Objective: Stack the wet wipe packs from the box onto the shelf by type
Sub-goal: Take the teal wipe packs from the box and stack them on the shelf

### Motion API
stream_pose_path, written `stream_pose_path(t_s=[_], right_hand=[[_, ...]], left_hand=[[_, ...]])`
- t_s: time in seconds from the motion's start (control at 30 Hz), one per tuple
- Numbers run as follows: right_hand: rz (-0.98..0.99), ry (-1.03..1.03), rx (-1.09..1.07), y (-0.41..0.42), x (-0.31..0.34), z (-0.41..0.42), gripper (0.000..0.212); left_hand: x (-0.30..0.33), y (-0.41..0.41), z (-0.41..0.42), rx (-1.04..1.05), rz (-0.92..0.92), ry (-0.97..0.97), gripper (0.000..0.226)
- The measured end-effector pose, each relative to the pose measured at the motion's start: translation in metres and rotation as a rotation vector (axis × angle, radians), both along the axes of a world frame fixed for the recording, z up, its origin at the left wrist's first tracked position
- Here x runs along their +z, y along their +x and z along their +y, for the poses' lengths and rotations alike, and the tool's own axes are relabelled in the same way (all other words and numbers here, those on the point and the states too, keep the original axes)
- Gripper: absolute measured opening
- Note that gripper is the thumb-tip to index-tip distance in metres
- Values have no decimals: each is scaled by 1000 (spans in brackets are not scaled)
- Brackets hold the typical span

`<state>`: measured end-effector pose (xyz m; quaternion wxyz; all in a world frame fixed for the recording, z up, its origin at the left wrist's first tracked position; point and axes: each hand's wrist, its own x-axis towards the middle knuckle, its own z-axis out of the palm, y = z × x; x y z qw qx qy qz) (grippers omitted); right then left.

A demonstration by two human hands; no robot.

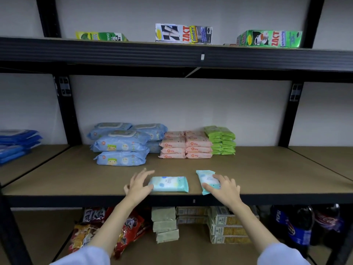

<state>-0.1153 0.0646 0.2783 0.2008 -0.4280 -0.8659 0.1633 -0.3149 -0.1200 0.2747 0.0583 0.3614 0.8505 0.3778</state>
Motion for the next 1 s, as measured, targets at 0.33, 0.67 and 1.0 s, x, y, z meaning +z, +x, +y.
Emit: stream_pose_path(t_s=[0.33,0.67,1.0], right_hand=[[-37,33,5,-17,-7,-9,60],[-98,-48,80,-37,-2,-13,62],[-95,-135,150,-46,-4,-18,57]], left_hand=[[-6,14,35,135,147,-57,45],[1,6,34,46,44,-172,57],[2,1,33,-98,37,-184,50]])
